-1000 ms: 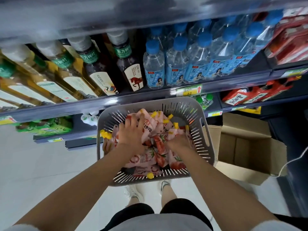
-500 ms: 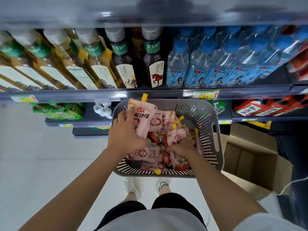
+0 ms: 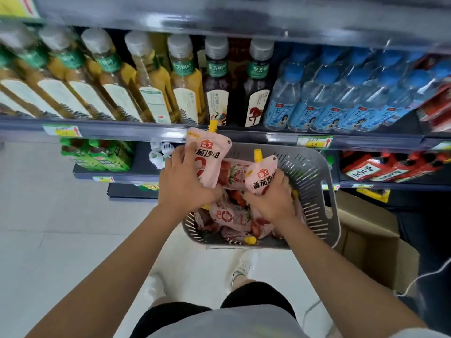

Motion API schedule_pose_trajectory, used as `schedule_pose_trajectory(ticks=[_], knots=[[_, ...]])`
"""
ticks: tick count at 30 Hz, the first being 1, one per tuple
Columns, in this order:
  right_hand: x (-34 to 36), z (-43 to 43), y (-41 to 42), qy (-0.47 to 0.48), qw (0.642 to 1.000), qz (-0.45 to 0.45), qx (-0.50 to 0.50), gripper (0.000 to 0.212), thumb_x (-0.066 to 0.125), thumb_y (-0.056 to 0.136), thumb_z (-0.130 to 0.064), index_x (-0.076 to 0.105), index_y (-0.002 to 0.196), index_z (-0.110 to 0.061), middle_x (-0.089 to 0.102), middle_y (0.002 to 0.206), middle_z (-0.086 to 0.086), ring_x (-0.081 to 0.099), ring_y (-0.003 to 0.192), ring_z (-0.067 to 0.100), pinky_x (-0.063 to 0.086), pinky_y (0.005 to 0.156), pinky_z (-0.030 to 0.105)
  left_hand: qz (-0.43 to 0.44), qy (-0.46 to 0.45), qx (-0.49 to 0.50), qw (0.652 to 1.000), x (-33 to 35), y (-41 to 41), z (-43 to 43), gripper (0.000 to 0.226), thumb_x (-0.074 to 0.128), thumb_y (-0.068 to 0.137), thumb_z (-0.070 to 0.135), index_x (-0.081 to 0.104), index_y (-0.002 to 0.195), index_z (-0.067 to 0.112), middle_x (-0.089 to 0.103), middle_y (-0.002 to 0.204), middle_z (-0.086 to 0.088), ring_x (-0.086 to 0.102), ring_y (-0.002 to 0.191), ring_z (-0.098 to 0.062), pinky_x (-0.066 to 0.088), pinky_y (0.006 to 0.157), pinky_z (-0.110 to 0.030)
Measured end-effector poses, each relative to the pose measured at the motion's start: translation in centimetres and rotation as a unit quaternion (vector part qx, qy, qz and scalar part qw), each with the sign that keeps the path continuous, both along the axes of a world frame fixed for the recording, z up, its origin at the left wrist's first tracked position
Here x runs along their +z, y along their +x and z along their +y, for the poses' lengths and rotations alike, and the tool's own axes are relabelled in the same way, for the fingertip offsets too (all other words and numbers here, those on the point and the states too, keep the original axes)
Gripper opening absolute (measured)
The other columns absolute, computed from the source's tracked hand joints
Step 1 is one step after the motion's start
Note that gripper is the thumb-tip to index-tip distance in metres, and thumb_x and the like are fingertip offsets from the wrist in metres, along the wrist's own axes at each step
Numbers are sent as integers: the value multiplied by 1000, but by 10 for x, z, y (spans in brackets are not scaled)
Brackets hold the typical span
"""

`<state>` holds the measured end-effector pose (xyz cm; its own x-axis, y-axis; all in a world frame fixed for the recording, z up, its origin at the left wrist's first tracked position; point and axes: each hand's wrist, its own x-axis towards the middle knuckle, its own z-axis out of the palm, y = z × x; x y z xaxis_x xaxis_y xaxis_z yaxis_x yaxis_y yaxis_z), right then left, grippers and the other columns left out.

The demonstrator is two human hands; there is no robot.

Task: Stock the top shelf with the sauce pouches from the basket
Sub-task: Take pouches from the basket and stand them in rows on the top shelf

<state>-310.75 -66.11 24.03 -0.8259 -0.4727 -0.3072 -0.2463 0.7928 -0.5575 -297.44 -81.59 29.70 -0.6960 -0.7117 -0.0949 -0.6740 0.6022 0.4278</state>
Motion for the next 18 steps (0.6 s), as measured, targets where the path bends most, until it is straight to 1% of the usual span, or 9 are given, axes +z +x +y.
schedule_pose_trajectory(ticks=[2,4,6,10,13,14,16,17,18], knots=[[21,-19,25,-40,999,32,-1,102,68,50,-60,33,133,-12,44,123,9,41,119,29,40,98,43,23,-6,18,1000,8,24,-10,112,68,50,65,28,144,19,39,141,-11,42,123,-34,41,96,-45],[41,-42,58,-84,994,67,-7,102,61,47,-65,36,130,-12,47,119,8,44,115,28,43,93,43,52,-2,38,998,17,57,-27,113,63,48,68,28,143,18,39,140,-10,43,121,-34,43,97,-46],[61,-71,95,-121,988,96,-7,103,59,47,-67,37,131,-11,49,118,7,45,112,27,43,93,44,76,-14,48,996,29,96,-51,116,65,45,62,27,144,18,40,139,-10,43,121,-33,44,97,-47],[99,-142,173,-180,975,123,32,110,62,47,-64,31,138,-11,46,125,7,42,117,26,39,99,39,137,-37,78,987,54,184,-104,115,68,43,53,27,145,19,38,136,-7,41,121,-29,43,99,-46],[130,-196,223,-235,963,114,64,101,74,54,-51,31,135,-11,42,125,5,41,117,24,39,97,34,222,-32,99,969,77,238,-143,109,67,45,49,28,144,22,35,134,-5,40,120,-28,45,99,-48],[142,-212,236,-254,958,113,71,97,77,56,-48,32,133,-11,42,122,3,42,116,23,41,97,35,245,-39,104,963,87,252,-154,107,67,47,47,28,143,22,34,135,-5,39,121,-27,44,101,-45],[167,-240,256,-283,948,119,89,91,78,58,-47,34,130,-13,40,115,-1,44,112,21,43,94,36,273,-64,113,953,108,273,-177,107,69,50,42,27,145,17,30,141,-7,34,127,-26,35,104,-33],[180,-253,263,-294,942,124,101,90,77,58,-49,35,129,-14,41,114,-2,44,111,21,44,93,37,286,-78,115,948,119,280,-187,109,71,51,40,26,146,14,27,144,-8,30,131,-25,31,105,-29],[192,-265,267,-304,938,127,110,90,75,58,-52,35,129,-15,43,115,-1,45,110,20,45,92,38,302,-88,115,942,129,286,-197,110,73,52,39,25,147,14,23,148,-9,26,136,-23,29,107,-29]])
